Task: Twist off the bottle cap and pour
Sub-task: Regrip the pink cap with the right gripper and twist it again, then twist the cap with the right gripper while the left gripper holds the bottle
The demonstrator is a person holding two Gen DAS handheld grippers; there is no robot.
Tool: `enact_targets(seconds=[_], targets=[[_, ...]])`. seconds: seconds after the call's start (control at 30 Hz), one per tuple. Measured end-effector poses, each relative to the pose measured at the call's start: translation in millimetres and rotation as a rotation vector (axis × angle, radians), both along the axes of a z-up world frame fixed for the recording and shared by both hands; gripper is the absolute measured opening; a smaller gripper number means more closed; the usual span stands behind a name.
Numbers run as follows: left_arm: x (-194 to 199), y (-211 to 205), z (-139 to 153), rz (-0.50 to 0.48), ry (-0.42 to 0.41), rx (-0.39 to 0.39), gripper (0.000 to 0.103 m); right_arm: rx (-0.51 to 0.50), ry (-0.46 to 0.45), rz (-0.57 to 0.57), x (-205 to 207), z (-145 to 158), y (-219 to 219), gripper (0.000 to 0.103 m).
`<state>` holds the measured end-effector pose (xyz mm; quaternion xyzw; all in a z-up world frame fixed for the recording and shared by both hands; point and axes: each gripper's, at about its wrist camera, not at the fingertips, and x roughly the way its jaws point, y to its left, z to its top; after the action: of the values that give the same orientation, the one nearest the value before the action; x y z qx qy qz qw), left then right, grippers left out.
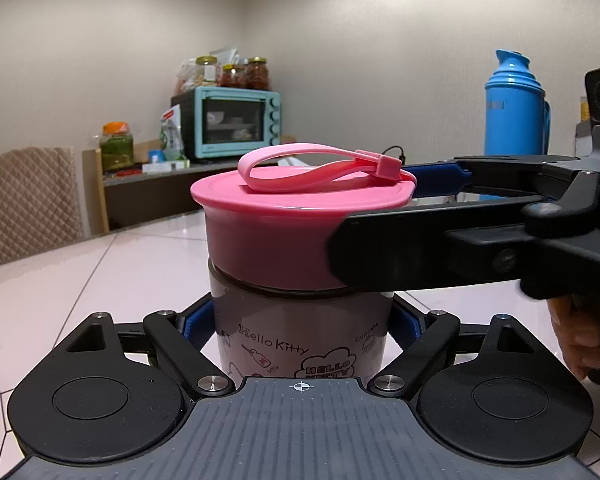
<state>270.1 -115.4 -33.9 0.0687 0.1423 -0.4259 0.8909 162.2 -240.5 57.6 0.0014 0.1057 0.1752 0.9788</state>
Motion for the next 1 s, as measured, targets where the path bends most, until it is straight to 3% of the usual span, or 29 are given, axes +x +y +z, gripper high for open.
enact_targets(seconds=[0.3,0.57,0.83,1.0], targets=[[0,0,0,0.0,0.0,0.0,0.09,0.007,0.018,-0.091,11,-9,10,0.098],[0,0,0,0.0,0.0,0.0,0.09,0.025,0.027,-0.107,15,-16,11,0.09],[-1,0,0,0.0,0.0,0.0,0.09,0.017,0.021,-0.089,14,-17,12,0.085],[-1,0,0,0.0,-0.001,0.0,0.09,0.013,0.016,0.005,19,-16,0,0.085]])
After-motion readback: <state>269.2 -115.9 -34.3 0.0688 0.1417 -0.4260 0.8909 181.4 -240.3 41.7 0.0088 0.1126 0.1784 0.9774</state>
